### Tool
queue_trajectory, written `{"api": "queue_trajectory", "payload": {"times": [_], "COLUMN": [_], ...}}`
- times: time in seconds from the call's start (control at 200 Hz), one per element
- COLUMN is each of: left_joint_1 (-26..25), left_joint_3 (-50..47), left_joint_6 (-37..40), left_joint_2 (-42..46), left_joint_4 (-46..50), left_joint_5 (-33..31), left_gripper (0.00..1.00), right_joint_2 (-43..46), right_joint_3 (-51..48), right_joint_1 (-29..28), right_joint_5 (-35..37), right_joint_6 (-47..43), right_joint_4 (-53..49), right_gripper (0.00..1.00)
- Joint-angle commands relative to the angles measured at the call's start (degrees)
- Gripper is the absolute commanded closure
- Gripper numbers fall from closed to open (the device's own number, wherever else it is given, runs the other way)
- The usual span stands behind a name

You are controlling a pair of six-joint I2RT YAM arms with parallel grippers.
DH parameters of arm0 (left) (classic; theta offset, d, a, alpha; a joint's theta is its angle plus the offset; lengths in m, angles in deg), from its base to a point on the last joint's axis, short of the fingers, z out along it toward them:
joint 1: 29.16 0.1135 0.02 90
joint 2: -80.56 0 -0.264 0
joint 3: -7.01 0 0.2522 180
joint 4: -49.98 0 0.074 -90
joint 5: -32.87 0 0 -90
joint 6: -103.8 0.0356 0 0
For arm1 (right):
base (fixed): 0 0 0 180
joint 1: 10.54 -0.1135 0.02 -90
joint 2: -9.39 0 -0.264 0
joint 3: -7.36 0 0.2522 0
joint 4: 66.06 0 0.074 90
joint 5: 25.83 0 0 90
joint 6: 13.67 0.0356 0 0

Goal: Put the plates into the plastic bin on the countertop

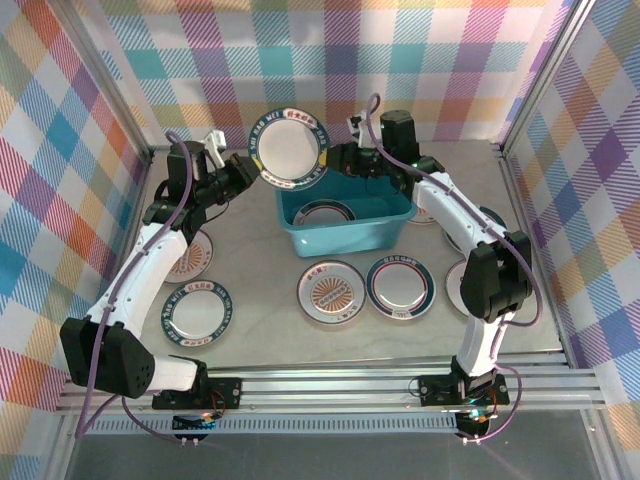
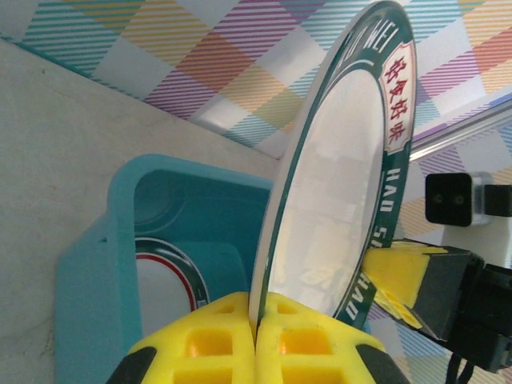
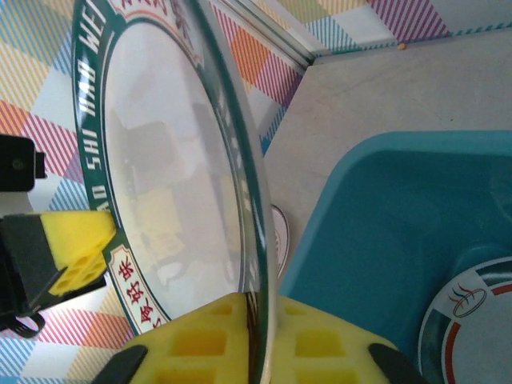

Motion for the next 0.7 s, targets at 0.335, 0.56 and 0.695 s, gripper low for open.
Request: {"api": "queue_trajectory", "payload": {"times": [0.335,0.56,0.695], "left_joint_1": [-0.87,-0.41,0.21], "left_joint_3": [1.15,1.92,1.16], "left_joint_6": [2.36,5.41,6.68], "left_joint_2": [1.48,1.3,-0.45], "left_joint_4": [-1.32,1.63,3.39], "left_joint_5": [-2.93,-5.88,-6.54], "left_gripper": [0.31,0.27,0.29], "right_joint_2": [2.65,2.09,2.3], "right_joint_3": [-4.87,-0.66,-0.72], "right_joint_1": [4.44,7.83,9.21], "right_joint_5": [-0.66,-2.47,-1.56], "right_joint_6": [6.04,-2.16,-7.05], "right_joint_4": [6.35,-7.85,-14.46], "right_gripper": [1.0,1.0,1.0]}}
